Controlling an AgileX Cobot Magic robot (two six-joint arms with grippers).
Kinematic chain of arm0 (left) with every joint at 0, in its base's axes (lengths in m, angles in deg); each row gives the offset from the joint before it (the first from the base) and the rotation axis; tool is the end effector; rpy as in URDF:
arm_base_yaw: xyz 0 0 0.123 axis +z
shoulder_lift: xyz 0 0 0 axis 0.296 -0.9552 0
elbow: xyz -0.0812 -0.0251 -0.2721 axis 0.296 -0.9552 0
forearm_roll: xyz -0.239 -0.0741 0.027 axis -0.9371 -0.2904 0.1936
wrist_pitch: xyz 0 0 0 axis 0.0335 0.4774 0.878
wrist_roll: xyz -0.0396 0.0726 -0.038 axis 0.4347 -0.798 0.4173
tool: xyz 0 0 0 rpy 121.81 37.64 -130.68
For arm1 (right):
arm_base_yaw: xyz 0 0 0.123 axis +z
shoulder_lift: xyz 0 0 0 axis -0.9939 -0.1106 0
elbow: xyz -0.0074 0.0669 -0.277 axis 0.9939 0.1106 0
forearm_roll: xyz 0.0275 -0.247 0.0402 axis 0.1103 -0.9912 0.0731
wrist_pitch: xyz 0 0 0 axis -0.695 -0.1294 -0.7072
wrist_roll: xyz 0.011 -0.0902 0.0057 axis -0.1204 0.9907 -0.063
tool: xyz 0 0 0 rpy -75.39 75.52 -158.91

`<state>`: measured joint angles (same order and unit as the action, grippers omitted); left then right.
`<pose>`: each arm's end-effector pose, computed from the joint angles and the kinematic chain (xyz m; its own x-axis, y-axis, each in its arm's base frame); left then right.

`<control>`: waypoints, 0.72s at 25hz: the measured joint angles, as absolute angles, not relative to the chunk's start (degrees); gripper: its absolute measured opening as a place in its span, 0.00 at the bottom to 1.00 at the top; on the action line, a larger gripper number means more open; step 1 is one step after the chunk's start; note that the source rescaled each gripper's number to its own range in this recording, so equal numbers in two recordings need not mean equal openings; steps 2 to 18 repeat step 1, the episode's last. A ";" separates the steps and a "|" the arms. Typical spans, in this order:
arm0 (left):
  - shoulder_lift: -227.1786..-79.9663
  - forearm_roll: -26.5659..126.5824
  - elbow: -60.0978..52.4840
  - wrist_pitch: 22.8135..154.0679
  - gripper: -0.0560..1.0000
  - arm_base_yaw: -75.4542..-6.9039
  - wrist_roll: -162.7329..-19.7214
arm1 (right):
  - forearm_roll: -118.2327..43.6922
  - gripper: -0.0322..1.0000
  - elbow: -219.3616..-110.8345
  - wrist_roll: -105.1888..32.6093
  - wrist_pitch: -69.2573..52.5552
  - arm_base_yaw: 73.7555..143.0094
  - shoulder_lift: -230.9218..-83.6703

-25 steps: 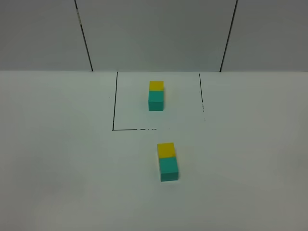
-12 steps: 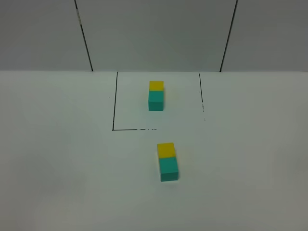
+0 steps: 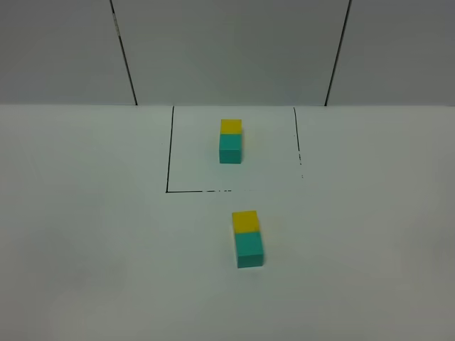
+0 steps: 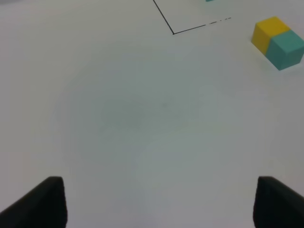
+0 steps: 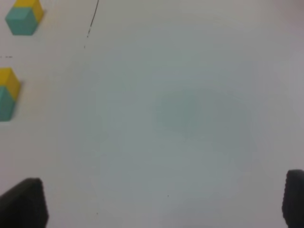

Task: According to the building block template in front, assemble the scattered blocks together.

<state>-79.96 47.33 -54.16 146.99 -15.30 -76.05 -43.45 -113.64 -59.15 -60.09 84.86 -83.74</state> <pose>-0.0097 -0.0228 0.2804 -0.4047 0.1754 -0.8975 0.2721 0.9601 0.0650 -0.0061 0.0023 0.2773 -0.4514 0.0050 -0.8923 -0.0378 0.9990 0.0247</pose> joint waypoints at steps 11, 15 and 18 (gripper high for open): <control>-79.96 47.33 -54.16 146.99 0.74 -15.30 -76.05 | -43.45 1.00 -113.64 -59.15 -60.09 84.86 -83.74; -79.96 47.33 -54.16 146.99 0.74 -15.30 -76.05 | -43.45 1.00 -113.64 -59.15 -60.09 84.86 -83.74; -79.96 47.33 -54.16 146.99 0.74 -15.30 -76.05 | -43.45 1.00 -113.64 -59.15 -60.09 84.86 -83.74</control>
